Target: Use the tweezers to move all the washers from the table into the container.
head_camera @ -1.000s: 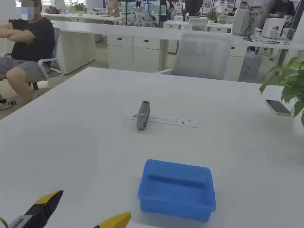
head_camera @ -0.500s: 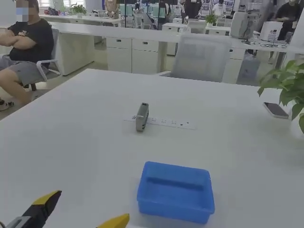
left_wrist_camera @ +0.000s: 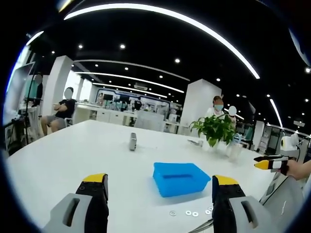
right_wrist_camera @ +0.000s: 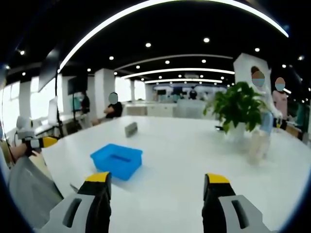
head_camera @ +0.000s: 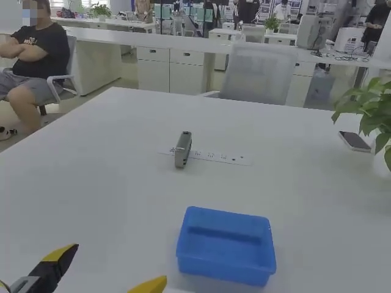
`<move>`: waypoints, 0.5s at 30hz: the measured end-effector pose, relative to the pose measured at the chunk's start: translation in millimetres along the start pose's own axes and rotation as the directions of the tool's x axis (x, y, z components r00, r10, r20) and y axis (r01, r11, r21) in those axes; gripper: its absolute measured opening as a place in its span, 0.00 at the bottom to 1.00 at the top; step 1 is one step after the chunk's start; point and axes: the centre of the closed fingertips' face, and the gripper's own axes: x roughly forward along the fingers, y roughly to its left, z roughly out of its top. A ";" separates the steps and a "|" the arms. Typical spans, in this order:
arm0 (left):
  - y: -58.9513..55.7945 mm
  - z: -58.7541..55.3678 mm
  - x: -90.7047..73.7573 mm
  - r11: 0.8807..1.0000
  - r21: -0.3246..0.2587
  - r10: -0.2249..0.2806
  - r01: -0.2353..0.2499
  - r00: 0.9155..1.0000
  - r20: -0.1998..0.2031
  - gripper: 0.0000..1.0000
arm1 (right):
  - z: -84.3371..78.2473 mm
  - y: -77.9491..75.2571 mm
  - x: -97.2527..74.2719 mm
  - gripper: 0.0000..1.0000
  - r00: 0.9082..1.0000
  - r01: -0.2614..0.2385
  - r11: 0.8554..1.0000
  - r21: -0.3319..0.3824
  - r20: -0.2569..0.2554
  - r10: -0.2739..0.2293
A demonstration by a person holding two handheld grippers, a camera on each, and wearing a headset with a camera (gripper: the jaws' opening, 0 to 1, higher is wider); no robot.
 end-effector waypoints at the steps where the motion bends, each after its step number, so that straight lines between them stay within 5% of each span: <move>1: -0.5 -1.2 0.4 1.000 0.004 -0.002 0.002 1.000 -0.007 0.90 | 0.0 0.2 -0.1 0.76 1.000 0.001 1.000 -0.001 -0.001 -0.001; 15: 0.4 -5.7 0.9 1.000 0.026 0.003 -0.002 0.999 -0.034 0.86 | 1.9 -0.6 -2.2 0.76 1.000 0.015 1.000 0.008 0.002 -0.015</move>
